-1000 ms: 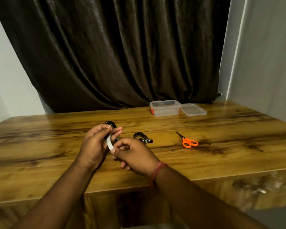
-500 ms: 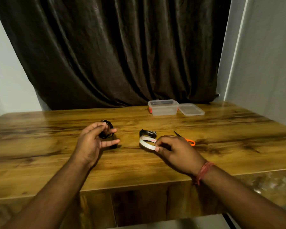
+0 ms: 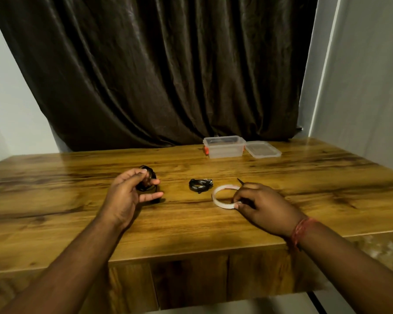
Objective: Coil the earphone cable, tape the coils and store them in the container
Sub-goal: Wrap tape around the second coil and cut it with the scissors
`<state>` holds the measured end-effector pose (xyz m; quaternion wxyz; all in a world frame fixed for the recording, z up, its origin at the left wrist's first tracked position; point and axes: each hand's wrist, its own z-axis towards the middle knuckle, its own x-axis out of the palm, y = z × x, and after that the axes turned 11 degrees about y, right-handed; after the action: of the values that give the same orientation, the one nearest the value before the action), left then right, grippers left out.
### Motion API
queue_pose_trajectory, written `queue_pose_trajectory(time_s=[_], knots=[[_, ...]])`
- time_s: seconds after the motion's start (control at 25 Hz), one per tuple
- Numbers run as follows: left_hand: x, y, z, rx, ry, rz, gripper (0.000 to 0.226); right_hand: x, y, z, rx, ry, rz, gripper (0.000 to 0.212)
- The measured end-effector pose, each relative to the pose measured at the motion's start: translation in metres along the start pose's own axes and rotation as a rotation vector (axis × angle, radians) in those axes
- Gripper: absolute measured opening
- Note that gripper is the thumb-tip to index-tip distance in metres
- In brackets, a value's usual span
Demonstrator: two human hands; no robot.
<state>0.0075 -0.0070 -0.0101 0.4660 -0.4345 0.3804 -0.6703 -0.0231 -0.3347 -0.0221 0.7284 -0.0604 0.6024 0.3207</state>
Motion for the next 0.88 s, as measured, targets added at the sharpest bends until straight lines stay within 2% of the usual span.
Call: queue_pose_trajectory(time_s=[0.16, 0.28, 0.4, 0.68, 0.8, 0.88], knots=[[0.001, 0.0, -0.001, 0.011, -0.004, 0.004, 0.034, -0.001, -0.007, 0.011, 0.015, -0.022, -0.038, 0.022], [0.0, 0.001, 0.0, 0.015, 0.003, 0.008, 0.032, -0.007, -0.024, 0.008, 0.171, -0.114, -0.186, 0.03], [-0.001, 0.003, 0.001, 0.015, 0.025, 0.008, 0.036, -0.01, -0.041, 0.005, 0.29, -0.021, -0.18, 0.027], [-0.002, 0.004, 0.001, 0.013, 0.049, 0.009, 0.036, -0.015, -0.046, 0.01, 0.517, -0.033, -0.222, 0.026], [-0.001, 0.003, 0.001, 0.019, 0.035, 0.012, 0.036, -0.015, -0.037, 0.006, 0.478, -0.084, -0.309, 0.033], [0.001, 0.003, 0.0, 0.02, 0.038, 0.016, 0.038, -0.013, -0.023, 0.006, 0.282, -0.149, -0.324, 0.037]])
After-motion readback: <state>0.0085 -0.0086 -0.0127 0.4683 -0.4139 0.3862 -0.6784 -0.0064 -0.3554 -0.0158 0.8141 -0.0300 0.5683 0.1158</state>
